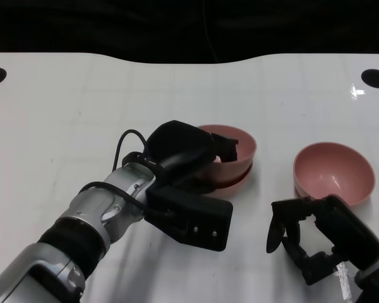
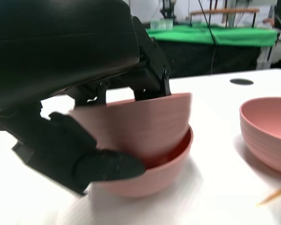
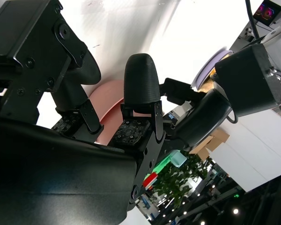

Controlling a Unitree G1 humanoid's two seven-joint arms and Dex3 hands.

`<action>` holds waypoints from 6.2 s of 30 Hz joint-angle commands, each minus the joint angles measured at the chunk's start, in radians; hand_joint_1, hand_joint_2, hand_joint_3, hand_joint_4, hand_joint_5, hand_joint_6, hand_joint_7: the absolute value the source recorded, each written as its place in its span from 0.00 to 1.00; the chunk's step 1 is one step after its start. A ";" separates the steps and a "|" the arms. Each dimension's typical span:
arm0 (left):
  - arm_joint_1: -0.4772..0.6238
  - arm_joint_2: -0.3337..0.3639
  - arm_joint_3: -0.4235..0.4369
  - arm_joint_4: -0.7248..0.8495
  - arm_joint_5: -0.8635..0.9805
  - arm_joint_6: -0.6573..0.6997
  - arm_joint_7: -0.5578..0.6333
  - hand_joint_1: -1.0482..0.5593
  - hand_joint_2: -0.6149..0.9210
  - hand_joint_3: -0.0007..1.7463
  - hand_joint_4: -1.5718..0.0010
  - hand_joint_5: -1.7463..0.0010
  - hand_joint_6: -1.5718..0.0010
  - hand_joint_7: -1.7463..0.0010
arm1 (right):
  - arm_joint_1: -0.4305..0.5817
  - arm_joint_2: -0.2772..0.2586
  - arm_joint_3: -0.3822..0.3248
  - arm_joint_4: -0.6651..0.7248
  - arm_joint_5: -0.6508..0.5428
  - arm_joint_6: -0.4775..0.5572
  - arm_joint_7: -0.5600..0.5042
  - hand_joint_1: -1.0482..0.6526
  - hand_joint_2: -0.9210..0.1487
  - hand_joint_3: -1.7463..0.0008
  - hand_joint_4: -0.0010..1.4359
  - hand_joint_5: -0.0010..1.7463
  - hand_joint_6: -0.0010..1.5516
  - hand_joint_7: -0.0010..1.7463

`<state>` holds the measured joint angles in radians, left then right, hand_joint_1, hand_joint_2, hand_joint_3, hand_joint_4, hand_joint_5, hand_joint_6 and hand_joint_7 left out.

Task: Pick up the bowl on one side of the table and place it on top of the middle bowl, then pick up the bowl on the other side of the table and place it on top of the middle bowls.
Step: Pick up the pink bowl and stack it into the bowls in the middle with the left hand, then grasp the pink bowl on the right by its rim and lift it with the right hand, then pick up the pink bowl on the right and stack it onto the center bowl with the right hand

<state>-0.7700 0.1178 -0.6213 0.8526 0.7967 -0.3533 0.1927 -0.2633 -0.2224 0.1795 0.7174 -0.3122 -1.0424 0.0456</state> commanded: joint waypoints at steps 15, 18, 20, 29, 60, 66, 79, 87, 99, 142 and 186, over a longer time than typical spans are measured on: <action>0.074 0.096 -0.015 -0.254 0.062 0.173 -0.156 0.16 1.00 0.22 1.00 0.87 0.91 0.93 | 0.011 -0.010 -0.002 -0.028 0.015 0.020 0.014 0.72 0.73 0.09 0.62 0.97 0.59 0.71; 0.122 0.123 0.013 -0.330 0.039 0.173 -0.176 0.17 1.00 0.21 0.99 0.86 0.91 0.93 | 0.009 -0.011 -0.003 -0.023 0.015 0.001 0.010 0.72 0.74 0.09 0.63 0.98 0.59 0.71; 0.155 0.141 0.038 -0.377 0.014 0.170 -0.183 0.18 1.00 0.20 0.99 0.85 0.92 0.94 | 0.006 -0.011 -0.003 -0.019 0.014 -0.003 0.008 0.72 0.75 0.08 0.63 0.99 0.59 0.71; 0.329 0.233 0.156 -0.575 -0.048 0.107 -0.135 0.21 1.00 0.20 1.00 0.79 0.91 0.95 | 0.010 -0.011 -0.006 -0.024 0.014 0.001 0.006 0.71 0.75 0.07 0.63 1.00 0.58 0.72; 0.916 0.128 0.485 -0.638 -0.543 -0.423 0.042 0.64 0.73 0.65 0.48 0.17 0.46 0.44 | 0.026 -0.017 -0.013 -0.071 0.014 0.032 0.007 0.71 0.76 0.06 0.63 1.00 0.58 0.73; 0.891 0.081 0.533 -0.535 -0.546 -0.483 0.059 0.65 0.62 0.86 0.44 0.00 0.46 0.14 | 0.023 -0.023 -0.020 -0.080 0.028 0.053 0.019 0.71 0.66 0.14 0.60 1.00 0.56 0.67; 0.851 0.065 0.566 -0.446 -0.525 -0.546 0.033 0.65 0.60 0.87 0.43 0.01 0.46 0.12 | 0.081 -0.094 -0.085 -0.393 -0.141 0.340 -0.043 0.46 0.15 0.93 0.26 0.46 0.30 0.18; 0.849 0.069 0.574 -0.440 -0.513 -0.545 0.029 0.66 0.60 0.88 0.43 0.01 0.46 0.13 | 0.130 -0.108 -0.081 -0.587 -0.304 0.563 -0.093 0.40 0.14 0.99 0.16 0.41 0.25 0.12; 0.852 0.058 0.577 -0.443 -0.528 -0.545 0.023 0.68 0.60 0.88 0.43 0.01 0.46 0.13 | 0.176 -0.139 0.000 -0.860 -0.664 1.021 0.055 0.31 0.14 1.00 0.14 0.26 0.22 0.03; 0.857 0.067 0.583 -0.482 -0.480 -0.504 -0.009 0.65 0.59 0.89 0.44 0.02 0.48 0.13 | -0.129 -0.241 0.183 -0.354 -0.623 0.867 -0.292 0.57 0.05 0.99 0.61 1.00 0.55 0.75; 0.840 0.066 0.568 -0.456 -0.465 -0.505 -0.008 0.63 0.57 0.91 0.43 0.02 0.46 0.14 | -0.505 0.035 0.204 -0.047 -0.223 0.647 0.035 0.57 0.55 0.25 0.65 1.00 0.53 0.96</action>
<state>0.0722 0.1688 -0.0554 0.3883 0.3267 -0.8499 0.1881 -0.7431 -0.1860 0.3788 0.6542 -0.5453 -0.3829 0.0723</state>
